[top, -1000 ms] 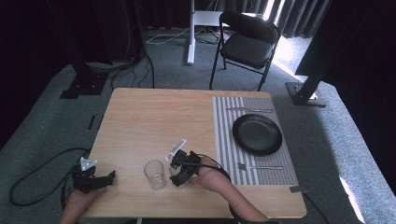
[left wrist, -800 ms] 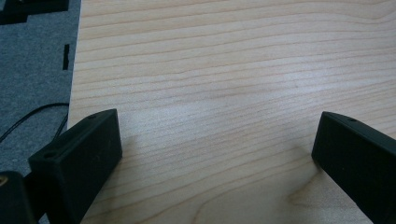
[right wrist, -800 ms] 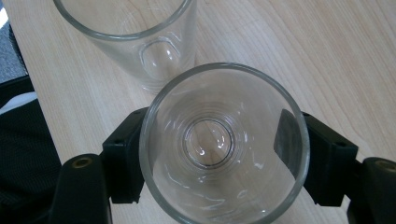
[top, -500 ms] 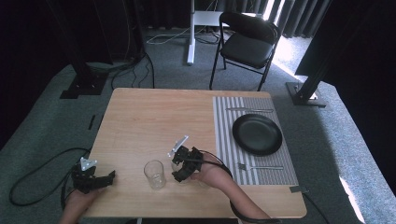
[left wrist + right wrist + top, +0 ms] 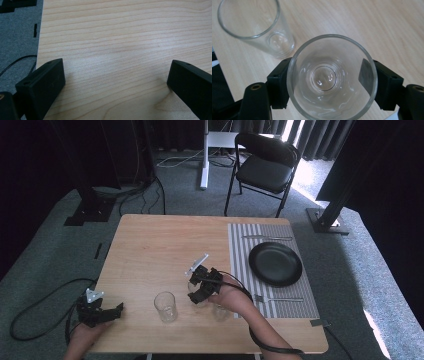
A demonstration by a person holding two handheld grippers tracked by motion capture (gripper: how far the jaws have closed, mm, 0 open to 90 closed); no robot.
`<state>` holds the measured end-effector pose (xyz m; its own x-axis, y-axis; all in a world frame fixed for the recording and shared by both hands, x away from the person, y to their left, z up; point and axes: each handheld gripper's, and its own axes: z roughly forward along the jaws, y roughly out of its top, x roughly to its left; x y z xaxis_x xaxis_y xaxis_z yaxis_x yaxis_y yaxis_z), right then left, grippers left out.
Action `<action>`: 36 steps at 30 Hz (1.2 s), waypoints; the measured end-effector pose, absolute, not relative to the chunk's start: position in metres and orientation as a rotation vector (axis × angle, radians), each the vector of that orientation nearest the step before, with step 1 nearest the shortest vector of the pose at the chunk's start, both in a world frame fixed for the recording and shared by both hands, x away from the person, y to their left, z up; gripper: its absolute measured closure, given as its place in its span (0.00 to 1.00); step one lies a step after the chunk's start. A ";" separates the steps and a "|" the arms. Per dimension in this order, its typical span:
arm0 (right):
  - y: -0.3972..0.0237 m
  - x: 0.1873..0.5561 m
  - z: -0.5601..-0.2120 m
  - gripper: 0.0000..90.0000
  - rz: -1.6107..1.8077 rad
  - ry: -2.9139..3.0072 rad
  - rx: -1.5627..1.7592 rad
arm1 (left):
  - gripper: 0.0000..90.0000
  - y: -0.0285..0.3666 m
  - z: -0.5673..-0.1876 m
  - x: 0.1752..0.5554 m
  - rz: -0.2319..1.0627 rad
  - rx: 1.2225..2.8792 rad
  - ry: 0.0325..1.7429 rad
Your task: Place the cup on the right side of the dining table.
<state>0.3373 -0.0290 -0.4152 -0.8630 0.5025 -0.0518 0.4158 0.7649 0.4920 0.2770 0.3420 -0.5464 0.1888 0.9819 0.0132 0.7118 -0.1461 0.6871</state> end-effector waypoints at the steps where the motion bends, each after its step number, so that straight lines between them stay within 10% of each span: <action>1: -0.031 0.341 -0.413 0.31 0.706 2.773 0.730 | 0.02 0.342 -0.546 0.277 0.644 1.923 1.580; 36: -0.084 0.393 -0.393 0.31 0.665 2.644 0.957 | 0.02 0.342 -0.546 0.277 0.644 1.924 1.580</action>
<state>0.3932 -0.0839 -0.3930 -0.7524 0.6540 -0.0788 0.5390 0.6800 0.4971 0.2770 0.3420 -0.5464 0.1892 0.9818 0.0138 0.7118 -0.1468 0.6869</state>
